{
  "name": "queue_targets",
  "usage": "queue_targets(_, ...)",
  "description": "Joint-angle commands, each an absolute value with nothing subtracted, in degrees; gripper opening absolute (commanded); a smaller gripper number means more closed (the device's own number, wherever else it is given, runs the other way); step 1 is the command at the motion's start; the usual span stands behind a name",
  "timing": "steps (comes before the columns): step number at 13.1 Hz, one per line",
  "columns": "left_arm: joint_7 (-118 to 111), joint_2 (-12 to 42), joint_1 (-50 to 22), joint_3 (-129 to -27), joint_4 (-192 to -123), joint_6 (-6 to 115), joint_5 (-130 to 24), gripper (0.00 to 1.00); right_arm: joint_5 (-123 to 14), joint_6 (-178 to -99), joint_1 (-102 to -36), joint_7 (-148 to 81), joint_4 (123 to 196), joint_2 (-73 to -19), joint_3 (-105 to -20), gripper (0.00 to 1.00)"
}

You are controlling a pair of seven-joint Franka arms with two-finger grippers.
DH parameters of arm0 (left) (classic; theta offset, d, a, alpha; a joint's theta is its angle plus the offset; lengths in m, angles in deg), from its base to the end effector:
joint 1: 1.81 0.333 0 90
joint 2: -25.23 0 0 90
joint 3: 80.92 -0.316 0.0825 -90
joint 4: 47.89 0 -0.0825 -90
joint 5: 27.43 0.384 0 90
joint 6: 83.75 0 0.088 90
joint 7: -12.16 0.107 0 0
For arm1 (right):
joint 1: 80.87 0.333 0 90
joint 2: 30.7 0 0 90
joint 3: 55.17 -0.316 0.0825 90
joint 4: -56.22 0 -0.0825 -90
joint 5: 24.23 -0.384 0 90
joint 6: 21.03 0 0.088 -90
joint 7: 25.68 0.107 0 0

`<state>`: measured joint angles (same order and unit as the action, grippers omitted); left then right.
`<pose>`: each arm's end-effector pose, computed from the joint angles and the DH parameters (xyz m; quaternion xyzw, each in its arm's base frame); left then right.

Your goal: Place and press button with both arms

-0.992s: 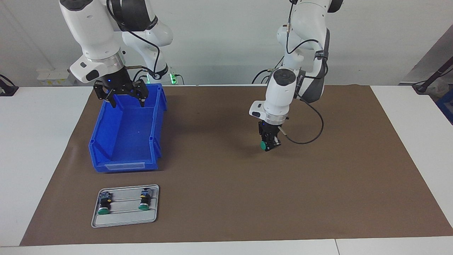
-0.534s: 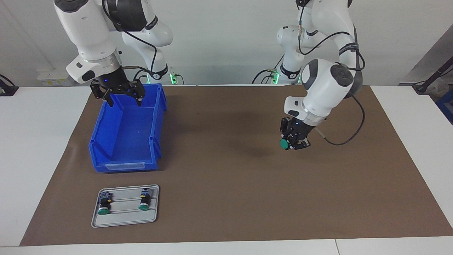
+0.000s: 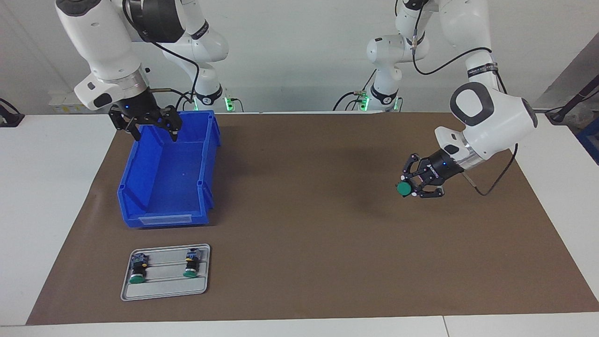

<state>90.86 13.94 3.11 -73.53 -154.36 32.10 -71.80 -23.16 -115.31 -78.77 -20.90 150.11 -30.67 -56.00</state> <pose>0.6109 -0.0630 0.4276 0.8109 -0.4696 0.2024 0.2846 0.5592 0.0267 0.5992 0.9998 -0.0155 0.0043 0.0091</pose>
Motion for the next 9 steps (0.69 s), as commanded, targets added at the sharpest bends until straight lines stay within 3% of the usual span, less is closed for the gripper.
queue_targets(1, 100.8, 21.35, 4.25, -73.1, -168.08, 40.58, -84.94, 0.04, -23.79, -114.9, -79.03, -22.43, 150.7, -29.91, -56.13, 1.0)
queue_targets(4, 106.19, 23.21, 1.45, -72.92, -173.73, 47.54, -95.0, 0.05, -23.79, -114.9, -79.12, -22.43, 150.7, -29.91, -56.13, 1.0)
queue_targets(9, 109.26, 21.98, -8.39, -72.92, -176.12, 61.86, -105.87, 0.06, -23.79, -114.9, -79.03, -22.43, 150.7, -29.91, -56.04, 1.0)
